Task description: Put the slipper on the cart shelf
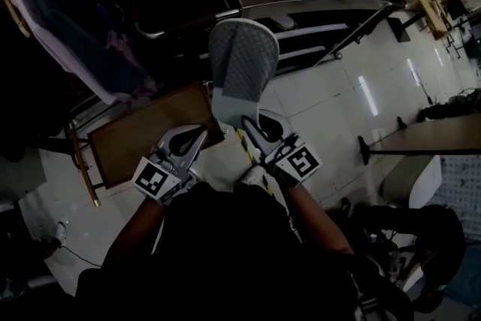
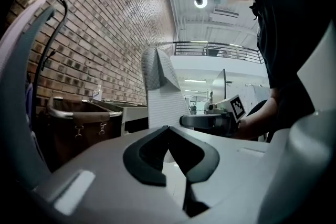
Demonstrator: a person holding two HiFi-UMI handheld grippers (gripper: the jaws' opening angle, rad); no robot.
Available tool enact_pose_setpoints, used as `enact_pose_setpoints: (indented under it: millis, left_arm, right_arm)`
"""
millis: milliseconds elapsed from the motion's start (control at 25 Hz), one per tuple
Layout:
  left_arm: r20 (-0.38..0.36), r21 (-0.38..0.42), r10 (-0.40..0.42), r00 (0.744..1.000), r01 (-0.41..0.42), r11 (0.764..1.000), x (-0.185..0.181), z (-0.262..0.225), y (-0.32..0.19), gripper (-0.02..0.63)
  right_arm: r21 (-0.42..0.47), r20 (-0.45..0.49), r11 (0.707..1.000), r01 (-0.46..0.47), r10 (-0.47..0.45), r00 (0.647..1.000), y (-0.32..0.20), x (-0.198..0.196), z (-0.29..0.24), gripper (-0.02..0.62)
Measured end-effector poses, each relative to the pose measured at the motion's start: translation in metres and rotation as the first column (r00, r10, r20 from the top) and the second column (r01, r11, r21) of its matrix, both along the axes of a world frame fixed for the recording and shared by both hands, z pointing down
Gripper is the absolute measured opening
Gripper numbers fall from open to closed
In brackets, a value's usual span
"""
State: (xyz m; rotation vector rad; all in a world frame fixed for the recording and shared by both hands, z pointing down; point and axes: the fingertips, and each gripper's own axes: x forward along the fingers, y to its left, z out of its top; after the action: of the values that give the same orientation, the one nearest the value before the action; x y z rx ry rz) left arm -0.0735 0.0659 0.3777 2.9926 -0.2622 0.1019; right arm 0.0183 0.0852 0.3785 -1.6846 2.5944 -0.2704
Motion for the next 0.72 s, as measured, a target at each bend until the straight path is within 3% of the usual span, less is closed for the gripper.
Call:
enact_pose_setpoints:
  millis: [400,720]
  left_arm:
    - [0.016,0.026,0.006,1.0,-0.007,1.0,0.142,0.003,0.055,0.002]
    - [0.067,0.009,0.022,0.997,-0.023,1.0,0.189,0.007,0.073,0.002]
  right_arm:
    - [0.01,0.008,1.0,0.03,-0.03,1.0,0.051,0.127,0.01,0.064]
    - [0.001,0.028,1.0,0.013,-0.013,1.0,0.065,0.182,0.018,0.064]
